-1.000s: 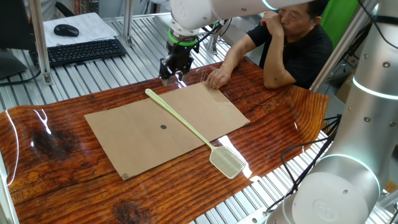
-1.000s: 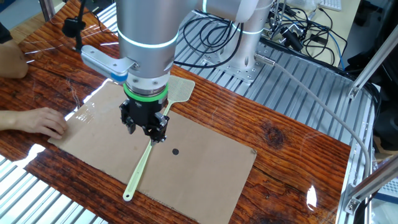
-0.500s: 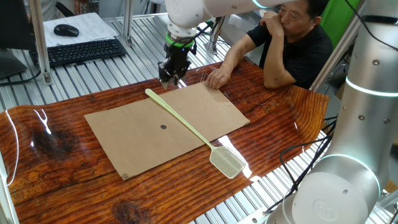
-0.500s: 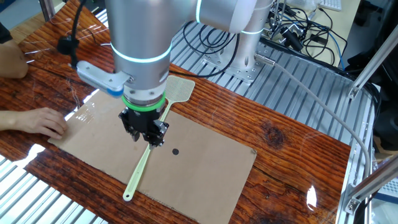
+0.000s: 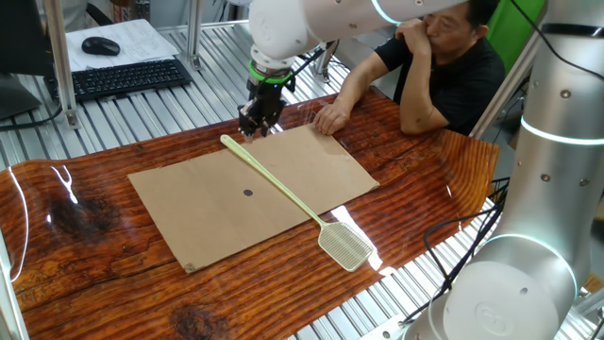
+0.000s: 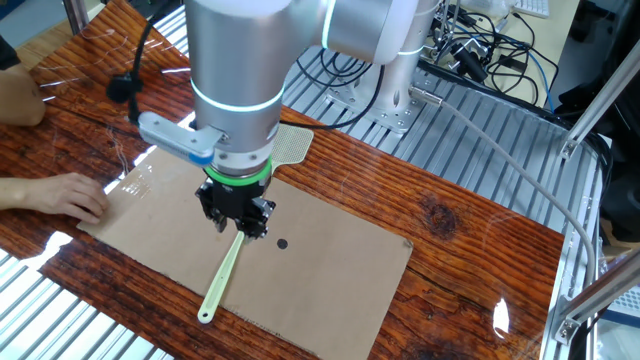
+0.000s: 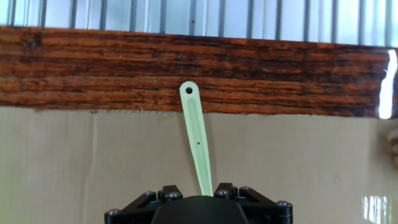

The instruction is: Swat with a flyswatter

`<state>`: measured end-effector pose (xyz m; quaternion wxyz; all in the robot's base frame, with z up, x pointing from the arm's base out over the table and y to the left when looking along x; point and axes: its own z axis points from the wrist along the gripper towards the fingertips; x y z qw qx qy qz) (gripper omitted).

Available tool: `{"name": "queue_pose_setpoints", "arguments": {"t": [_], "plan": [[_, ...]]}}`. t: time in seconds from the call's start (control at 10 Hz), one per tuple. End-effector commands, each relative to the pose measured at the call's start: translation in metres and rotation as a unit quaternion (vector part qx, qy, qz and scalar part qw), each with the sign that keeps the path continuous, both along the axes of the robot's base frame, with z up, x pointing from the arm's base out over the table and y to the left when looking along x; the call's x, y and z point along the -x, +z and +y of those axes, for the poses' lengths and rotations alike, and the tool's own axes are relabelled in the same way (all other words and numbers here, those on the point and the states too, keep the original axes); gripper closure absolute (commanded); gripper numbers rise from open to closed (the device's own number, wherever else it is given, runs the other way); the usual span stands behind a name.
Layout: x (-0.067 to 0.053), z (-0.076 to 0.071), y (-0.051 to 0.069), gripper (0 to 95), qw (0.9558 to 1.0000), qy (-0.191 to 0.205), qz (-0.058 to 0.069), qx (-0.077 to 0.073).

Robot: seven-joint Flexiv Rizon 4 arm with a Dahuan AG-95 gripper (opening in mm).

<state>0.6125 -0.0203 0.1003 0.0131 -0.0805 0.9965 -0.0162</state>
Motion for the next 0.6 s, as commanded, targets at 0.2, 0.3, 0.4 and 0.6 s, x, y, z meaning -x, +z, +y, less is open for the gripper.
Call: {"name": "queue_pose_setpoints", "arguments": {"t": [0.2, 0.3, 0.4, 0.6], "plan": [[0.0003, -0.0006, -0.0097, 57.0, 1.0000, 0.005, -0.007, 0.000], [0.0007, -0.0023, -0.0119, 57.0, 0.9999, 0.016, -0.006, 0.000], [0.0008, -0.0031, -0.0130, 57.0, 0.9998, 0.016, -0.006, 0.000], [0.0003, -0.0045, -0.0165, 57.0, 0.9999, 0.012, -0.003, 0.001]]}}
